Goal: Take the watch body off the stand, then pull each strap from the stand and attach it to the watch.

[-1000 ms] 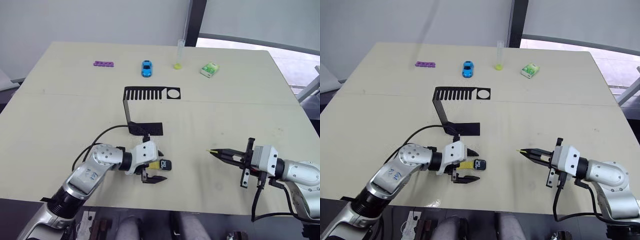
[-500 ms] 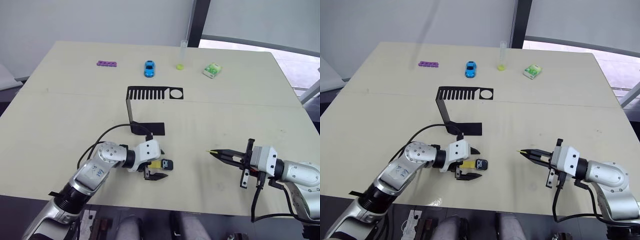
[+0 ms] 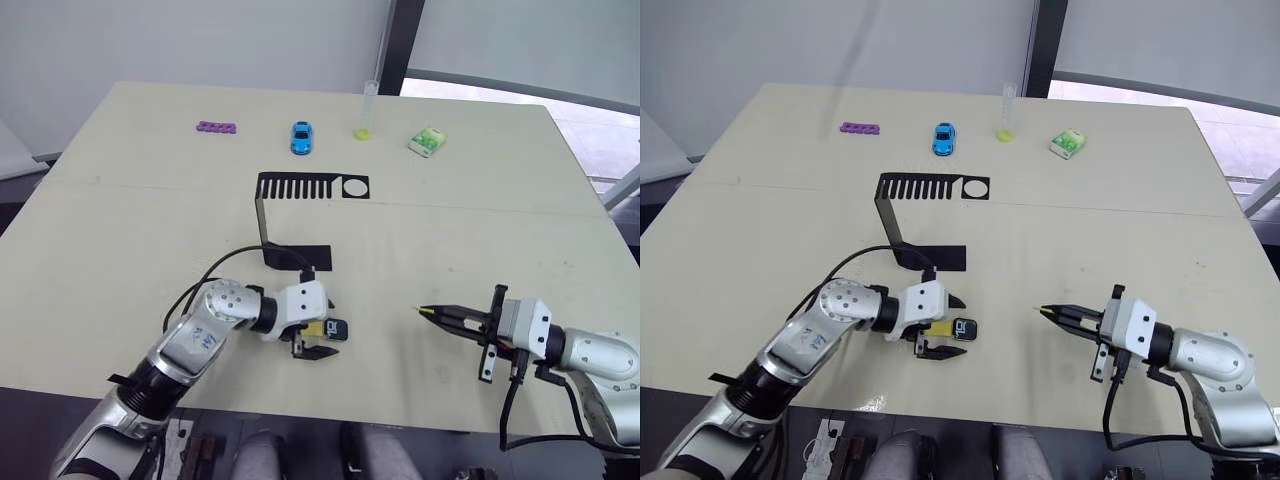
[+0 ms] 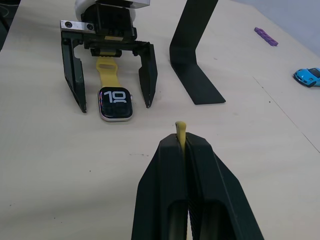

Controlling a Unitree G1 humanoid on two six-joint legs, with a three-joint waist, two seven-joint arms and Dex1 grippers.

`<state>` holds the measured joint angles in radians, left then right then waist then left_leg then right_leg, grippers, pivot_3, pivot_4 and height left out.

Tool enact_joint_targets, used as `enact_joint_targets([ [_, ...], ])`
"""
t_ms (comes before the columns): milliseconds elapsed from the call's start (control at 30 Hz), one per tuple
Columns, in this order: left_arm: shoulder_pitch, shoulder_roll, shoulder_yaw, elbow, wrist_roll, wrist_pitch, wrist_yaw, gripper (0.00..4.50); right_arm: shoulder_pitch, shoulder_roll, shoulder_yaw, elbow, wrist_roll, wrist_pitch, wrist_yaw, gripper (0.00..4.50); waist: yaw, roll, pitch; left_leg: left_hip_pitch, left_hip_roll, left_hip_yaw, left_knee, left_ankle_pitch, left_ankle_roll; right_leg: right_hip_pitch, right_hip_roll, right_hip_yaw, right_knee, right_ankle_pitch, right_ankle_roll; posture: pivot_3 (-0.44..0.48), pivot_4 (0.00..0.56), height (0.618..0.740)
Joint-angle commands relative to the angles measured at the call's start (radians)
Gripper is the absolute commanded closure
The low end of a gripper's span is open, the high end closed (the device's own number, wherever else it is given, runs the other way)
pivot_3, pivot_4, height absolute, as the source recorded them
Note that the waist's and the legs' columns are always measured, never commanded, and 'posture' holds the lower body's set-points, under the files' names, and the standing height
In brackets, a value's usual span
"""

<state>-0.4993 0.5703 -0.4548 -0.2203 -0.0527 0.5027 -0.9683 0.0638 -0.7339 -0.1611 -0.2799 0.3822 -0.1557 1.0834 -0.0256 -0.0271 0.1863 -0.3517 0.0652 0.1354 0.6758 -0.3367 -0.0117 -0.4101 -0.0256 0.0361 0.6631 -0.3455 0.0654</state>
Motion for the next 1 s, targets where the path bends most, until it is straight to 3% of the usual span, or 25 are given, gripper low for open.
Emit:
enact_joint_targets([
  [33, -0.007, 0.012, -0.039, 0.007, 0.031, 0.009, -0.027, 0.1, 0.008, 0.007, -0.011, -0.027, 0.006, -0.02, -0.014, 4.5, 0.0, 0.0, 0.0, 0.0, 0.0, 0.0, 0.0, 0.0, 0.0, 0.0, 0.0, 0.0, 0.0, 0.0, 0.0, 0.0, 0.15, 0.74],
  [367, -0.002, -0.003, -0.045, 0.02, 0.048, 0.027, -0.023, 0.1, 0.024, 0.017, -0.006, -0.019, 0.0, -0.034, -0.017, 4.5, 0.0, 0.0, 0.0, 0.0, 0.0, 0.0, 0.0, 0.0, 0.0, 0.0, 0.0, 0.0, 0.001, 0.0, 0.0, 0.0, 0.15, 0.74],
  [467, 0.006, 0.0, -0.049, 0.032, 0.054, 0.026, -0.019, 0.97, 0.027, 0.019, -0.005, -0.017, 0.0, -0.036, -0.014, 4.5, 0.0, 0.0, -0.001, 0.0, 0.0, 0.0, 0.001, 0.0, 0.0, 0.0, 0.0, 0.0, 0.001, 0.0, 0.0, 0.0, 0.15, 0.74],
  [600, 0.021, 0.001, -0.052, 0.063, 0.066, 0.0, -0.007, 2.88, 0.028, 0.02, -0.005, -0.016, 0.004, -0.034, -0.013, 4.5, 0.0, 0.0, -0.003, 0.001, 0.0, 0.0, 0.001, 0.0, 0.0, 0.001, 0.0, 0.0, 0.001, 0.0, 0.0, 0.0, 0.15, 0.74],
  [1000, 0.038, 0.002, -0.028, 0.085, 0.058, -0.048, 0.002, 2.9, 0.039, 0.021, -0.008, -0.013, 0.015, -0.033, -0.006, 4.5, 0.0, 0.001, -0.006, 0.003, 0.0, 0.0, 0.002, 0.0, 0.0, 0.004, 0.0, 0.0, 0.001, 0.0, 0.0, 0.0, 0.15, 0.74],
])
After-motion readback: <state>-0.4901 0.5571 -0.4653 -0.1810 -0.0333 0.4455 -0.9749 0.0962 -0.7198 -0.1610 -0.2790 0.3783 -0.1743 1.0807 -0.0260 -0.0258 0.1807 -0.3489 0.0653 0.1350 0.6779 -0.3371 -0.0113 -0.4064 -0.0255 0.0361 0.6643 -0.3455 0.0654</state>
